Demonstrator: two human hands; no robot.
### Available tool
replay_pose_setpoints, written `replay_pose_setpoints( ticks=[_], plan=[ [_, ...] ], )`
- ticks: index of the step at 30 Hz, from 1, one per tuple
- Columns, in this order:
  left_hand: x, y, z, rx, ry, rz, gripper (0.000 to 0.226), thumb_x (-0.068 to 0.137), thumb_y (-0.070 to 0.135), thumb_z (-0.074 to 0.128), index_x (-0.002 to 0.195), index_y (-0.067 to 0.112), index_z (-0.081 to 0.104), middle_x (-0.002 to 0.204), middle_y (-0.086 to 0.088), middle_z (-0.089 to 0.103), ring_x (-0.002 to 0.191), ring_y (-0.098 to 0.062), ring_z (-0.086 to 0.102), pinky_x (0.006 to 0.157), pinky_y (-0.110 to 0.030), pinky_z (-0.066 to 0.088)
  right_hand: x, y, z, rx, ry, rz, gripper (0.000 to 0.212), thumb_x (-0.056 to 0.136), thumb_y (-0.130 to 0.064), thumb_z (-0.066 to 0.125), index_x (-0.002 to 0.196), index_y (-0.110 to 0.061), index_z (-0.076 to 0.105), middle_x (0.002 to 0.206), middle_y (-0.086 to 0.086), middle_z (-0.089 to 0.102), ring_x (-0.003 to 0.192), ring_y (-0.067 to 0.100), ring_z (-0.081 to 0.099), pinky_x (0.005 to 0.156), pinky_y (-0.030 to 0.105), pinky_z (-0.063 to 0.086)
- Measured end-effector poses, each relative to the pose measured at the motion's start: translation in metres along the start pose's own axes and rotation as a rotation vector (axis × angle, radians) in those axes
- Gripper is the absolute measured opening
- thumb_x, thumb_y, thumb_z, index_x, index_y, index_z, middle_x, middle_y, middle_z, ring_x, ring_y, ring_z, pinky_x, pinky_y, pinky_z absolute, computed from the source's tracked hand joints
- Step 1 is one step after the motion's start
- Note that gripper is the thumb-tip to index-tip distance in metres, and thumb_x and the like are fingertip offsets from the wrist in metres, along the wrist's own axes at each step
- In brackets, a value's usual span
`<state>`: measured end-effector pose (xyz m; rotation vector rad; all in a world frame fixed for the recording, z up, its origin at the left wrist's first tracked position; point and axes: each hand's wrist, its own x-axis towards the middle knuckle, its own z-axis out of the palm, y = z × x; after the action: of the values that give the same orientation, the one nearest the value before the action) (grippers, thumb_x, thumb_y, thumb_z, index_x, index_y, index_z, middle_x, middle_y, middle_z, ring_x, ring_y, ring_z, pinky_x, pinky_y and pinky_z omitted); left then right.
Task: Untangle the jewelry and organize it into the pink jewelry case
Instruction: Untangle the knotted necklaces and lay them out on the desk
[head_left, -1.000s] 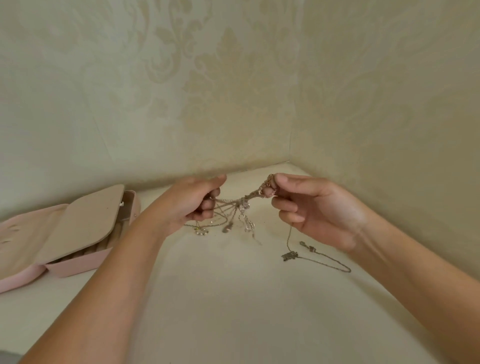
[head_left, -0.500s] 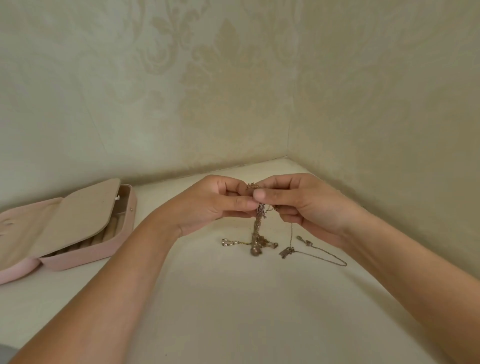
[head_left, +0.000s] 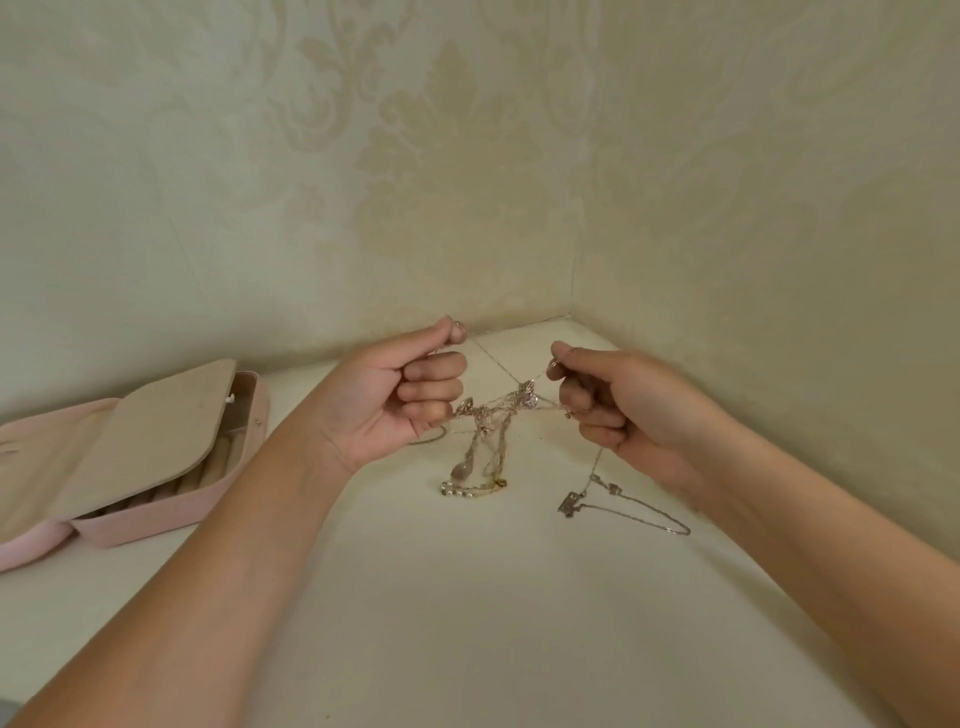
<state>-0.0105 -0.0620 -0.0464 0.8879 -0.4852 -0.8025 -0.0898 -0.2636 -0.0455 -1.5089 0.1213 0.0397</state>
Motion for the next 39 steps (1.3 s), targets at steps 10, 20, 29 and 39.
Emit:
replay_pose_setpoints(
  ticks=[10,20,29,39],
  plan=[
    [-0.007,0.007,-0.003,-0.001,-0.039,0.0,0.056,0.063,0.012,0.08,0.117,0.025,0.07,0.056,0.009,0.019,0.043,-0.003,0.012,0.029,-0.011,0.013,-0.008,0.001,0.003,-0.098,-0.364,-0.024,0.004,0.084,-0.013,0.066,0.085,-0.013,0.069,0.064,-0.002,0.054,0.052,0.008,0.032,0.05,0.019,0.024],
    [-0.008,0.006,-0.004,0.112,0.195,0.05,0.052,0.054,-0.009,0.058,0.091,0.019,0.079,0.077,0.001,0.065,0.037,-0.001,0.041,0.026,-0.01,0.014,-0.009,-0.003,-0.002,0.063,-0.507,-0.154,0.02,0.085,-0.017,0.056,0.088,-0.019,0.076,0.049,-0.005,0.042,0.042,0.005,0.028,0.047,0.018,0.023],
    [-0.015,0.011,-0.009,0.398,0.143,-0.075,0.057,0.064,0.045,0.074,0.119,0.034,0.066,0.076,0.005,0.054,0.044,-0.002,0.038,0.026,-0.007,0.021,-0.017,-0.028,-0.03,-0.19,-0.393,-0.156,0.031,0.079,-0.039,0.066,0.058,-0.016,0.068,0.045,0.001,0.049,0.041,0.011,0.033,0.053,0.02,0.043],
    [-0.015,0.009,-0.015,0.695,0.14,-0.201,0.082,0.036,0.068,0.083,0.112,0.042,0.067,0.116,0.003,0.058,0.06,-0.002,0.054,0.036,-0.011,0.033,-0.016,-0.039,-0.049,-0.717,0.028,-0.08,0.029,0.096,-0.025,0.054,0.078,-0.019,0.076,0.038,-0.001,0.035,0.041,0.014,0.023,0.083,0.033,0.037]
  ],
)
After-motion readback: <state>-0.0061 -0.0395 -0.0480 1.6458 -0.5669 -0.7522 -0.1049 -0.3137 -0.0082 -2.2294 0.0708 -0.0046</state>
